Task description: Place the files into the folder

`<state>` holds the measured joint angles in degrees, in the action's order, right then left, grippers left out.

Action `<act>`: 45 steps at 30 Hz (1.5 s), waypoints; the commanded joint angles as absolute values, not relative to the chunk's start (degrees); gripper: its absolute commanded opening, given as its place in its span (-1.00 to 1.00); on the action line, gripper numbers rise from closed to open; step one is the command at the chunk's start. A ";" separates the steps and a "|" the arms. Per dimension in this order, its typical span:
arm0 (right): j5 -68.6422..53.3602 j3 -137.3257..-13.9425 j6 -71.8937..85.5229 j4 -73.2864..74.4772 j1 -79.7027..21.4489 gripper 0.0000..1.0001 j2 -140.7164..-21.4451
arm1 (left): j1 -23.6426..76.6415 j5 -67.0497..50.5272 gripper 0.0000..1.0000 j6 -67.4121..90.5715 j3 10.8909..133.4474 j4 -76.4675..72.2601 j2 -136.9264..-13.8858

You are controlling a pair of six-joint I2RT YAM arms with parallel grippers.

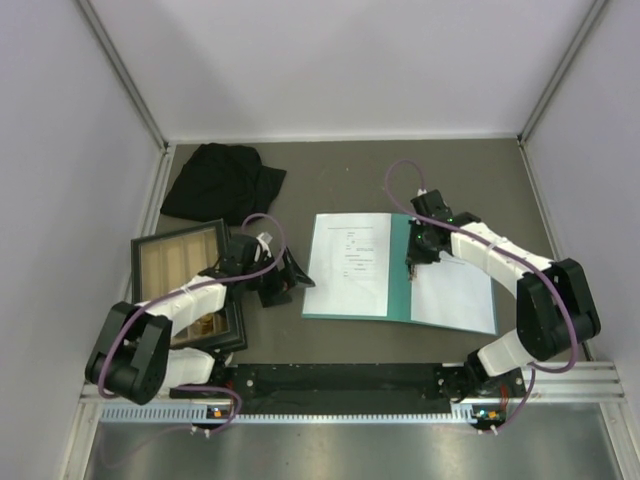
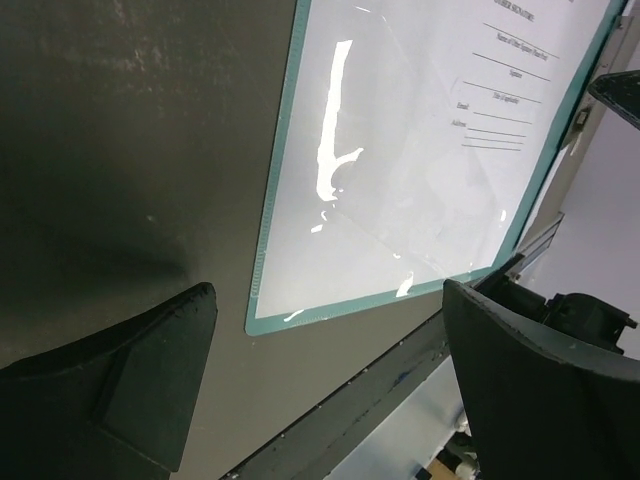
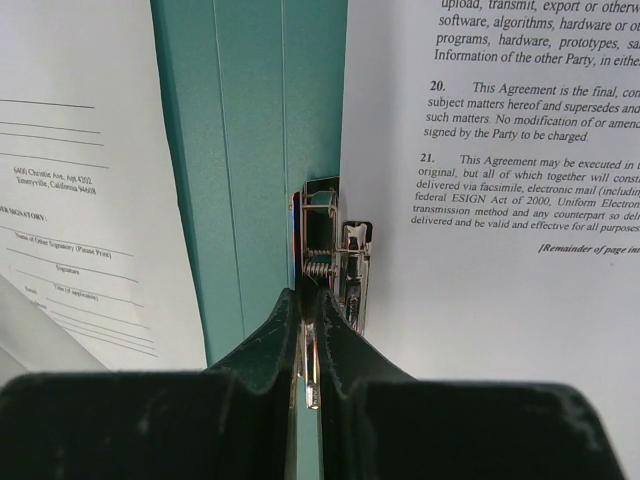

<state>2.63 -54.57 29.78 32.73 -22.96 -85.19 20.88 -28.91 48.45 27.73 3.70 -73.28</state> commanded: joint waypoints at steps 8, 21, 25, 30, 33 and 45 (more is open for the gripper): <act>0.18 -61.43 34.89 29.97 -20.92 -1.00 -89.91 | 20.74 -31.81 0.85 67.04 17.67 -10.01 -64.51; -0.79 -62.49 38.23 28.39 -21.00 -1.00 -92.90 | 25.22 -26.37 0.95 89.56 9.76 -30.41 -69.95; -0.62 -62.49 38.50 28.57 -21.01 -1.00 -92.64 | 27.94 -22.78 0.93 90.35 13.00 -29.62 -72.86; -1.32 -62.32 39.20 27.78 -21.01 -1.00 -92.55 | 29.70 -17.41 0.67 93.87 10.64 -34.01 -75.15; -1.41 -62.31 39.29 27.51 -21.01 -1.00 -92.55 | 32.07 -10.39 0.45 96.15 7.92 -37.26 -74.18; -2.46 -62.05 39.72 26.19 -21.01 -1.00 -92.90 | 35.95 -0.45 -0.03 99.05 5.80 -57.03 -85.42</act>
<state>-1.02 -59.37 38.70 29.04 -21.23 -93.19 35.75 -6.44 97.08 6.94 -46.68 -80.82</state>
